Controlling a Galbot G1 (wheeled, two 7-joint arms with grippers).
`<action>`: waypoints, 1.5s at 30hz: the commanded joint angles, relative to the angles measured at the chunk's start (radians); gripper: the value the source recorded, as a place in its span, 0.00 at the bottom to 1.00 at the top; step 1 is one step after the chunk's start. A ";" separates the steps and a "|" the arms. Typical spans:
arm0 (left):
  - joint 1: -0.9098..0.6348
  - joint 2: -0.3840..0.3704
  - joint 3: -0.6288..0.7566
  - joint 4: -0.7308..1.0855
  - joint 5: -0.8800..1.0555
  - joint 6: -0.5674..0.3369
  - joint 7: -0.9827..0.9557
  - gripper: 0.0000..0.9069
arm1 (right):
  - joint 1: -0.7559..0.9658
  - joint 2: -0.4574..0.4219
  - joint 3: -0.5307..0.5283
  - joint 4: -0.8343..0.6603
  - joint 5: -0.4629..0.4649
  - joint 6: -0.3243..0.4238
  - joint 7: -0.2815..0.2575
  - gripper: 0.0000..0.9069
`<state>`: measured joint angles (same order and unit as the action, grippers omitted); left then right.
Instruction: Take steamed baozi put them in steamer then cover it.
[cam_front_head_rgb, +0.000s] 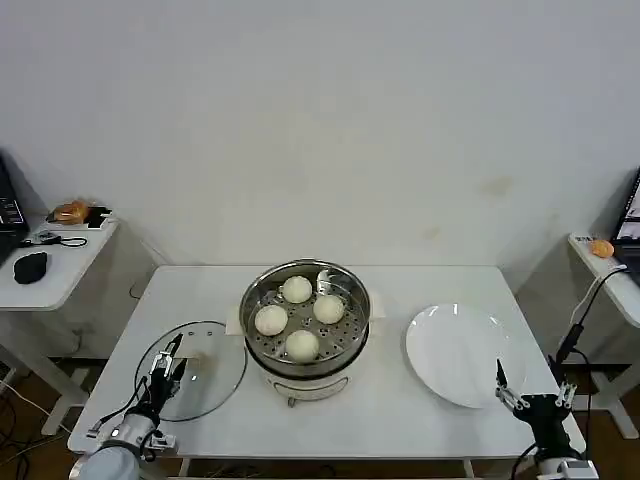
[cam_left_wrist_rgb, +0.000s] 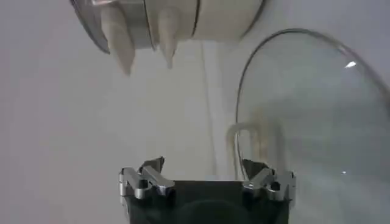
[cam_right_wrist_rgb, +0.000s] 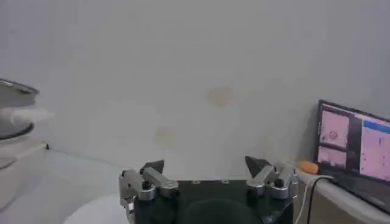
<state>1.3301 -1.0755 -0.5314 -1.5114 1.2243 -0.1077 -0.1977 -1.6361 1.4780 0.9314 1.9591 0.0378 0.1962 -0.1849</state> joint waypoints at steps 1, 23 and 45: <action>-0.100 0.003 0.031 0.096 0.009 -0.001 0.001 1.00 | -0.002 0.009 0.003 -0.008 -0.008 0.003 0.000 1.00; -0.129 -0.020 0.024 0.152 0.021 -0.024 -0.028 0.00 | 0.018 0.012 -0.020 -0.036 -0.020 0.003 -0.002 1.00; 0.079 -0.024 -0.146 -0.201 0.006 0.158 -0.017 0.00 | 0.010 -0.009 -0.058 -0.033 -0.031 0.006 -0.011 1.00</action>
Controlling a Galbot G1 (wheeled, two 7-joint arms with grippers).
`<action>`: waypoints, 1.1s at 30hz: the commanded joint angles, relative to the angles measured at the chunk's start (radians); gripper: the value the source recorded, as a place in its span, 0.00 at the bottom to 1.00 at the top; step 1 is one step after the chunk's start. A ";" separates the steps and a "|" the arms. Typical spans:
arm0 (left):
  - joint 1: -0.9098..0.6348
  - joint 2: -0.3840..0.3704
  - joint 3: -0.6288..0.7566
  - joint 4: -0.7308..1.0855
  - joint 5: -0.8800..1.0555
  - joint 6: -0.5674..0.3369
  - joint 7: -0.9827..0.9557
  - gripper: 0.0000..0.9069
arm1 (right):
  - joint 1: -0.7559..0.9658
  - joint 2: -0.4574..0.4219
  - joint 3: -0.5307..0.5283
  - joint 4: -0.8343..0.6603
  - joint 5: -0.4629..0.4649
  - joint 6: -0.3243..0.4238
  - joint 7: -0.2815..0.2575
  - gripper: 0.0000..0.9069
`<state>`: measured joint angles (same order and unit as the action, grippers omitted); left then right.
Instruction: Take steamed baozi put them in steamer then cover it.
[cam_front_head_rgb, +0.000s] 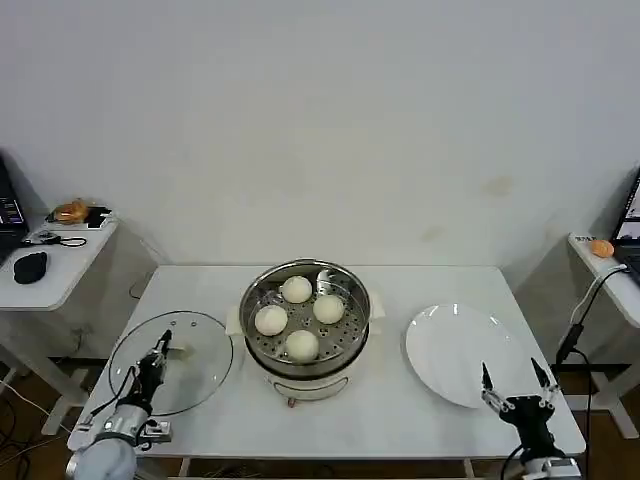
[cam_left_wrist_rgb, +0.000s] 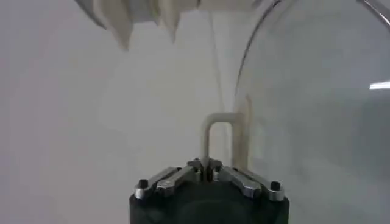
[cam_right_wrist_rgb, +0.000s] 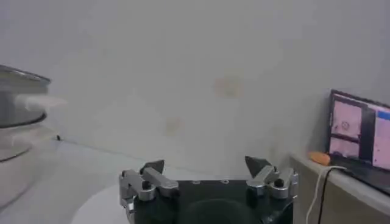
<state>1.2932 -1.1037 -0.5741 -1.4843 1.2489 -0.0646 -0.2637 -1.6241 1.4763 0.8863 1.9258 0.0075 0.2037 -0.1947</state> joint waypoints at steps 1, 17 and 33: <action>0.122 0.008 -0.119 -0.244 -0.025 0.123 0.067 0.00 | -0.001 -0.010 -0.014 -0.001 -0.001 -0.002 -0.002 1.00; 0.119 0.120 -0.162 -0.493 -0.207 0.266 0.288 0.00 | -0.013 -0.020 -0.027 -0.008 -0.023 0.011 -0.010 1.00; -0.166 0.012 0.272 -0.520 -0.043 0.410 0.409 0.00 | -0.007 0.005 -0.041 -0.036 -0.068 0.012 -0.012 1.00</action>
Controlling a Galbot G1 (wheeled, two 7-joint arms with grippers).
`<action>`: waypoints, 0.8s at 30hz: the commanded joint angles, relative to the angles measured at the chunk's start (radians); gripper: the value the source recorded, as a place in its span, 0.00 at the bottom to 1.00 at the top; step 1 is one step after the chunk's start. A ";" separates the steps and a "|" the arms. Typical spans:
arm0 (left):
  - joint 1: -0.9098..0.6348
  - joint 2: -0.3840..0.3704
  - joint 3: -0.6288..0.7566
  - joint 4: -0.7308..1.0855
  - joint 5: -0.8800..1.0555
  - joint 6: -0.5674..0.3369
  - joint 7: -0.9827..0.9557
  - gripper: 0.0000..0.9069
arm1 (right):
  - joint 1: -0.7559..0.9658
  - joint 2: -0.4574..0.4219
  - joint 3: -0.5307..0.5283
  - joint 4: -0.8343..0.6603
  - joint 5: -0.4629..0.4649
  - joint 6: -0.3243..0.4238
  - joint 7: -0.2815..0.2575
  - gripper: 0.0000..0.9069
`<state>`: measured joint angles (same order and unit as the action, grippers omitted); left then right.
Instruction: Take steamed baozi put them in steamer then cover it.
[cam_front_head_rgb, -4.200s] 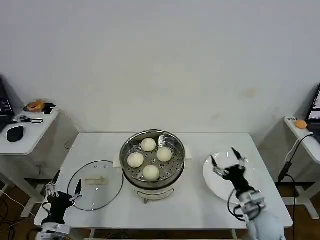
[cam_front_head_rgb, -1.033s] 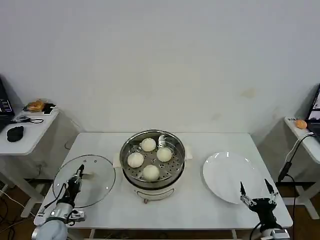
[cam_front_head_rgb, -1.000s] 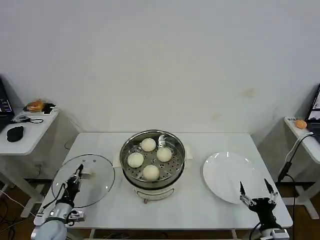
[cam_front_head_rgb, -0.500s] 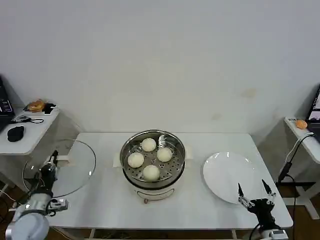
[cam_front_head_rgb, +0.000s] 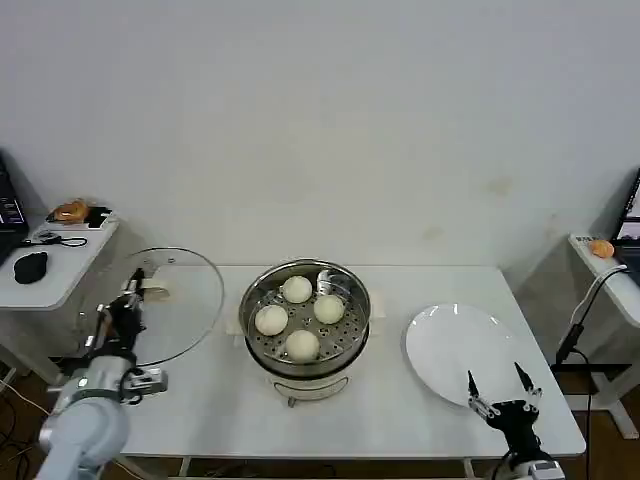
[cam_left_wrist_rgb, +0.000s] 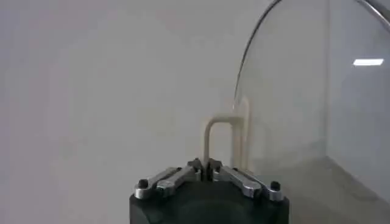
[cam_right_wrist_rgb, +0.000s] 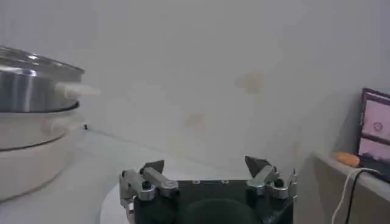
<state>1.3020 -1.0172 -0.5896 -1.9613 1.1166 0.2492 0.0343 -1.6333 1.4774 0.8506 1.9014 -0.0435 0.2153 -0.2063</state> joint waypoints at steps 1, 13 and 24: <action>-0.188 -0.087 0.313 -0.038 0.104 0.100 0.126 0.00 | 0.002 0.005 -0.006 -0.014 -0.019 0.001 0.000 1.00; -0.283 -0.275 0.435 0.048 0.169 0.136 0.155 0.00 | 0.009 0.025 -0.028 -0.029 -0.046 0.003 0.003 1.00; -0.316 -0.354 0.482 0.089 0.251 0.134 0.174 0.00 | 0.015 0.043 -0.042 -0.041 -0.071 0.010 0.008 1.00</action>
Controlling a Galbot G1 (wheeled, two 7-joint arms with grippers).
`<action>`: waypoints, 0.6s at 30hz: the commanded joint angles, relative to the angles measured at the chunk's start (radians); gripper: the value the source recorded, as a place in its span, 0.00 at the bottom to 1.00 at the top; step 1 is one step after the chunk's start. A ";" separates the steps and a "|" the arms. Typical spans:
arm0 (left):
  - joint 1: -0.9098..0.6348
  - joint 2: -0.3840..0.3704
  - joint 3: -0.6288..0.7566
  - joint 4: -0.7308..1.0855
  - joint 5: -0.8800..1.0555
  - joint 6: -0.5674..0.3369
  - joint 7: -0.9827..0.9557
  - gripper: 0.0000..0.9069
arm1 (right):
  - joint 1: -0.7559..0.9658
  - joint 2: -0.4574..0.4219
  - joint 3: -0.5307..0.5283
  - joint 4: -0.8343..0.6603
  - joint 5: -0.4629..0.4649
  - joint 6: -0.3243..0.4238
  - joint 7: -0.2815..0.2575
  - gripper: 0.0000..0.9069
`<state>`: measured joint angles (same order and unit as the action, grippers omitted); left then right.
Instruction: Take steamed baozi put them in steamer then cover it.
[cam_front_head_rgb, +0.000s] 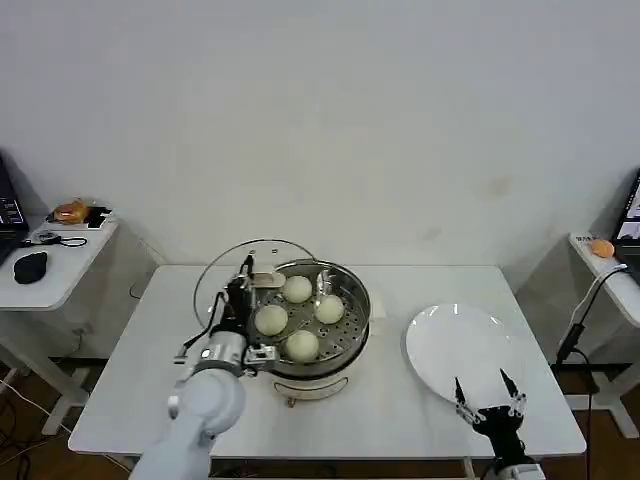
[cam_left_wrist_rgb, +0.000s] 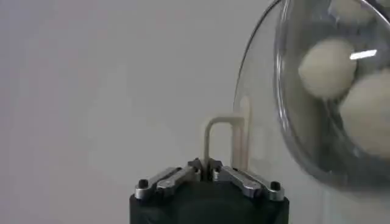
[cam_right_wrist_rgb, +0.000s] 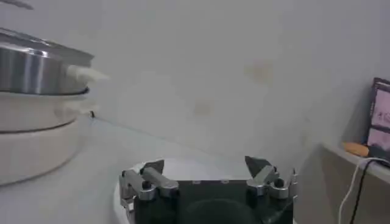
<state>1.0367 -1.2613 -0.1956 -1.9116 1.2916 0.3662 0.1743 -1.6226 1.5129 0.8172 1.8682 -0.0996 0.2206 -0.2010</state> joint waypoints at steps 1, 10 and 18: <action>-0.051 -0.119 0.092 0.043 0.083 0.017 0.036 0.00 | 0.005 0.007 -0.007 -0.009 -0.015 0.006 0.003 1.00; -0.051 -0.155 0.131 0.098 0.126 0.011 0.051 0.00 | 0.013 0.011 -0.011 -0.013 -0.020 0.005 0.002 1.00; -0.040 -0.139 0.142 0.087 0.129 0.011 0.068 0.00 | 0.015 0.012 -0.013 -0.022 -0.025 0.007 0.002 1.00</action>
<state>1.0002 -1.3769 -0.0811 -1.8388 1.3965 0.3748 0.2294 -1.6094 1.5231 0.8069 1.8488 -0.1216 0.2262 -0.1985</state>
